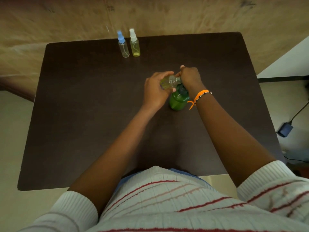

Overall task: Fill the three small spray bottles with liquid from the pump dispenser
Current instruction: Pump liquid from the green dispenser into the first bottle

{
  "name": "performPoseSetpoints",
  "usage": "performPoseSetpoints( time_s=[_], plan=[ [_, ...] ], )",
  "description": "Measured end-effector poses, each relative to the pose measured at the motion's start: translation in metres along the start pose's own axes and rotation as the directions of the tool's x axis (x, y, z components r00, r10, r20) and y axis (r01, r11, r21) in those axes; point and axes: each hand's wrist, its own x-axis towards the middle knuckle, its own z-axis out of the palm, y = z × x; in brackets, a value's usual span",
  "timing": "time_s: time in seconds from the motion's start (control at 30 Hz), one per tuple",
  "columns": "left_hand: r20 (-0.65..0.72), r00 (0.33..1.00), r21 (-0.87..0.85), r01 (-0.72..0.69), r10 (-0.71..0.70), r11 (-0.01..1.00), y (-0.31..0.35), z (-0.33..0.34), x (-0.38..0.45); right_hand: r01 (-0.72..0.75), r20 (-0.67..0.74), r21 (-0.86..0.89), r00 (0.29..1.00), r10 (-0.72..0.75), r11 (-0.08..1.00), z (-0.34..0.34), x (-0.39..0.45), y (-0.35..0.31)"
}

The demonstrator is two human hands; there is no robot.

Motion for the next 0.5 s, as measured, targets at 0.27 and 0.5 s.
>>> performPoseSetpoints(
  time_s=[0.27, 0.5],
  plan=[
    [0.001, 1.000, 0.012, 0.020, -0.020, 1.000, 0.0004, 0.0013, 0.0001, 0.061, -0.094, -0.100, 0.993, -0.070, 0.993, 0.0014, -0.0066, 0.0047],
    [-0.015, 1.000, 0.023, 0.012, -0.012, 1.000, 0.0020, 0.0001, 0.0012, 0.018, -0.030, -0.102, 0.999, -0.021, 0.995, -0.0018, -0.0054, -0.0013]
  ],
)
